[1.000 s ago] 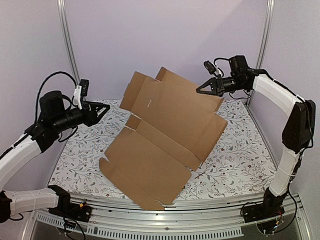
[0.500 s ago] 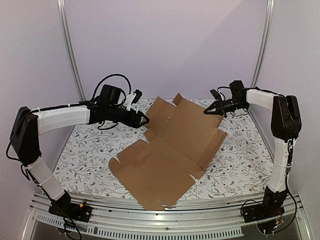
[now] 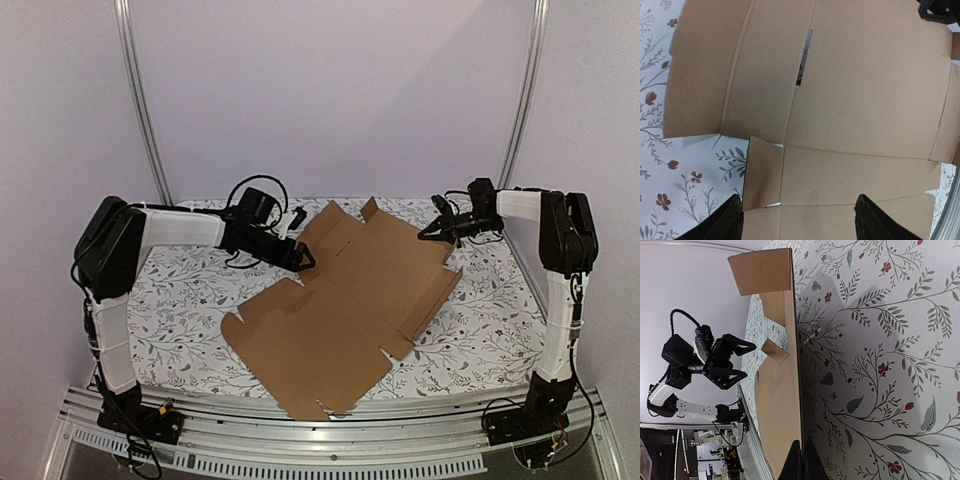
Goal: Fold the paper box
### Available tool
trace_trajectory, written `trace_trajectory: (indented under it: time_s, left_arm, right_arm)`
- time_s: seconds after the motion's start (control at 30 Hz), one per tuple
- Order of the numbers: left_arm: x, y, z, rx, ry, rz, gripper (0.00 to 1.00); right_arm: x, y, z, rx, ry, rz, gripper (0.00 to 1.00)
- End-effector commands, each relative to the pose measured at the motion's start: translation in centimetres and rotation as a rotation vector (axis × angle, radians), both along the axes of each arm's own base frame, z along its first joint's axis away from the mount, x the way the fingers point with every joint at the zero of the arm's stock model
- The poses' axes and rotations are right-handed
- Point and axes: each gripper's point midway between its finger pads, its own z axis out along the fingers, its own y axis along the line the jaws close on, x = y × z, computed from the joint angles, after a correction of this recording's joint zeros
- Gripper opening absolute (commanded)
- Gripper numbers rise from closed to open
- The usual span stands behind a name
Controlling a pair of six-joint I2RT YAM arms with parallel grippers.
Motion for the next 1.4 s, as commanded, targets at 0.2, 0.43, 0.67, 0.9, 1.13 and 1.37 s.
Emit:
trace_trajectory:
  time_s: [0.2, 0.43, 0.67, 0.9, 1.13, 1.37]
  left_arm:
    - [0.4, -3.0, -1.1, 0.024, -0.006, -0.03, 0.76]
    - [2.6, 0.2, -0.2, 0.222, -0.132, 0.051, 0.78]
    - [1.0, -2.1, -2.2, 0.133, -0.025, -0.036, 0.77]
    - [0.4, -2.7, -2.0, 0.174, -0.047, -0.061, 0.77]
    - [2.8, 0.1, -1.0, 0.313, -0.178, 0.047, 0.79]
    - [1.7, -1.3, -3.0, 0.252, -0.072, -0.006, 0.75]
  right_arm:
    - [-0.6, 0.3, -1.3, 0.019, 0.033, 0.013, 0.0]
    - [-0.7, 0.4, -1.4, 0.026, 0.04, 0.013, 0.0]
    - [-0.6, 0.3, -1.6, 0.025, 0.049, 0.005, 0.0]
    - [-0.6, 0.3, -1.4, 0.028, 0.047, 0.005, 0.0]
    - [-0.7, 0.4, -1.5, 0.032, 0.048, 0.007, 0.0]
    - [-0.7, 0.4, -1.5, 0.038, 0.053, 0.006, 0.0]
